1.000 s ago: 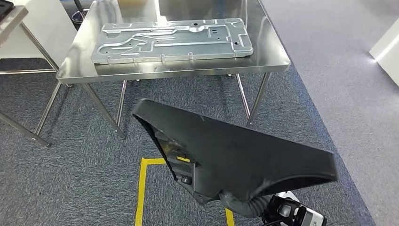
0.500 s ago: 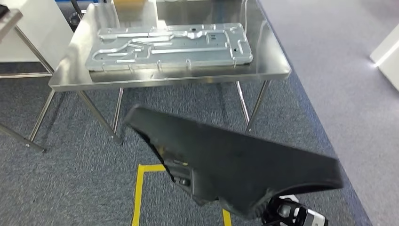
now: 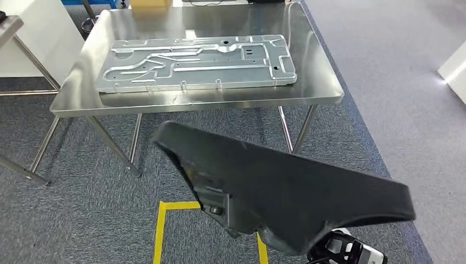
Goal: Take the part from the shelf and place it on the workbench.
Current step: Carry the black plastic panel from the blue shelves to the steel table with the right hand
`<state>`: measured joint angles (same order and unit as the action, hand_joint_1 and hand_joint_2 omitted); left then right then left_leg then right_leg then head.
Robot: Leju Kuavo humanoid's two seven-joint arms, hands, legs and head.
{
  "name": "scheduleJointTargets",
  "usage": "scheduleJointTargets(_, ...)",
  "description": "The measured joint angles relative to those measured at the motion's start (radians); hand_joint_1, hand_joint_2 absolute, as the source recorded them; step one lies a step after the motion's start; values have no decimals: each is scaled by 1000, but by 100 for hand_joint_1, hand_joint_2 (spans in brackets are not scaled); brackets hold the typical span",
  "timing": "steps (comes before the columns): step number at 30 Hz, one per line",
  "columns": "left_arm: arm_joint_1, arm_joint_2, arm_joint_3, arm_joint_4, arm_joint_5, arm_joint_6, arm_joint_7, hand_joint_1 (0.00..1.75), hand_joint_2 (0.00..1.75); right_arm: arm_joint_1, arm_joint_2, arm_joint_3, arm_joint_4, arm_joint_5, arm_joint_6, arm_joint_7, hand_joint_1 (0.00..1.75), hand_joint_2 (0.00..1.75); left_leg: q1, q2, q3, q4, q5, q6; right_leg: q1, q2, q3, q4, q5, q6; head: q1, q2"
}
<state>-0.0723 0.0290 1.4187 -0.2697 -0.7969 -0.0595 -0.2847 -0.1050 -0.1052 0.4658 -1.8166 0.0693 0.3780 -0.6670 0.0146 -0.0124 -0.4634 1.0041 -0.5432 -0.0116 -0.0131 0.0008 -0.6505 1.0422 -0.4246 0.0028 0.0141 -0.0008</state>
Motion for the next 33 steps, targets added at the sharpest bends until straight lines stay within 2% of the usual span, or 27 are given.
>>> scheduleJointTargets(2,-2,0,0,0,0,0,0,0,175,-3,2,-1,-1,1,0,8,164,175,2,3,1,26,-5,-9,-1,0,18,-8,-3,-15,-1,0)
scheduleJointTargets(3,-3,0,0,0,0,0,0,0,175,-5,3,-1,-1,4,0,13,164,175,4,5,-19,65,-15,-12,-1,-2,28,-11,-6,-22,-3,0)
scheduleJointTargets(6,-3,0,0,0,0,-1,0,0,175,-8,5,-1,1,17,-3,26,164,175,6,6,-138,245,-81,-17,5,-10,46,-14,-24,-36,-5,0)
scheduleJointTargets(7,0,0,0,0,0,-1,0,0,175,-8,5,-1,2,24,-6,26,164,175,6,6,-171,275,-91,-17,8,-12,53,-14,-31,-38,-5,0)
scheduleJointTargets(8,2,0,0,0,1,-1,0,0,175,-7,4,-1,5,29,-10,21,164,175,5,7,-187,272,-80,-16,10,-15,61,-14,-38,-38,-5,0)
scheduleJointTargets(9,4,0,0,0,2,-1,0,0,175,-7,4,-1,8,34,-14,13,164,175,5,8,-187,235,-43,-13,13,-17,71,-14,-45,-38,-5,0)
scheduleJointTargets(10,5,0,0,0,3,-1,-1,0,175,-7,3,-1,12,34,-18,2,164,175,4,9,-173,172,10,-8,16,-20,82,-14,-53,-37,-5,0)
scheduleJointTargets(11,6,0,0,0,4,-1,-1,0,175,-7,2,-1,16,29,-18,-8,164,175,1,12,-158,113,50,-3,18,-23,92,-14,-60,-35,-4,0)
scheduleJointTargets(12,7,0,0,0,5,-1,-2,0,175,-7,1,-1,19,21,-18,-16,164,175,-3,15,-146,68,68,3,19,-25,98,-13,-65,-32,-5,0)
scheduleJointTargets(13,8,0,0,0,6,-1,-3,0,175,-8,0,-1,22,13,-16,-21,164,175,-7,18,-138,43,73,8,19,-27,101,-13,-70,-28,-4,0)
scheduleJointTargets(15,11,-1,1,0,8,-1,-3,0,175,-11,-1,-1,26,1,-14,-25,164,175,-12,19,-135,35,70,18,19,-28,105,-14,-78,-16,-5,0)
scheduleJointTargets(17,13,-1,1,0,8,-1,-4,0,175,-16,-1,-1,27,-2,-14,-23,164,175,-6,17,-120,21,91,28,18,-25,110,-6,-89,-4,-5,0)
scheduleJointTargets(18,12,-2,1,0,8,-1,-4,0,175,-19,-1,-1,27,-4,-14,-22,164,175,-3,16,-112,13,94,32,17,-20,101,17,-103,2,-4,0)
scheduleJointTargets(19,10,-2,1,0,8,-1,-4,0,175,-21,-1,-1,27,-5,-14,-20,164,175,0,16,-105,7,94,35,16,-15,79,62,-124,7,-3,0)
scheduleJointTargets(21,7,-2,1,0,8,-2,-4,0,175,-22,-1,-1,27,-6,-15,-15,164,175,-1,13,-97,4,89,40,10,-8,2,188,-169,14,-1,0)
scheduleJointTargets(22,6,-2,1,0,8,-2,-4,0,175,-21,-1,-1,27,-6,-15,-11,164,175,-1,11,-93,4,84,40,8,-7,-33,235,-175,17,-1,0)
scheduleJointTargets(23,6,-2,1,0,8,-3,-4,0,175,-21,-1,-1,27,-7,-15,-8,164,175,-1,9,-87,4,79,40,4,-7,-53,249,-161,20,-1,0)
scheduleJointTargets(24,7,-3,1,0,8,-3,-4,0,175,-20,-1,-1,27,-7,-15,-6,164,175,-1,6,-80,5,74,38,1,-7,-53,226,-128,21,-1,0)
scheduleJointTargets(26,7,-4,1,0,8,-3,-4,0,175,-20,-1,-1,27,-7,-15,-4,164,175,0,3,-64,6,60,32,-3,-7,-10,105,-43,21,-1,0)
scheduleJointTargets(27,6,-5,1,0,8,-3,-4,0,175,-20,-1,-1,27,-7,-15,-4,164,175,-1,0,-60,8,51,26,-2,-6,13,49,-20,18,-1,0)
scheduleJointTargets(28,6,-5,1,0,8,-3,-5,0,175,-20,-1,-1,27,-7,-16,-4,164,175,-2,-1,-56,8,45,20,-1,-5,28,13,-10,14,-1,0)
scheduleJointTargets(29,5,-5,1,0,8,-3,-5,0,175,-20,-1,-1,27,-7,-16,-4,164,175,-3,-2,-55,7,40,14,1,-3,35,-2,-14,8,-2,0)
scheduleJointTargets(31,4,-5,1,0,8,-3,-5,0,175,-19,-1,-1,26,-8,-16,-4,164,175,-2,-2,-48,2,34,2,3,-1,41,-10,-21,-5,-4,0)
scheduleJointTargets(33,2,-6,1,0,7,-3,-5,0,175,-21,0,-1,25,-8,-16,-5,164,175,0,2,-54,31,17,-8,0,-1,53,-20,-24,-19,-7,0)
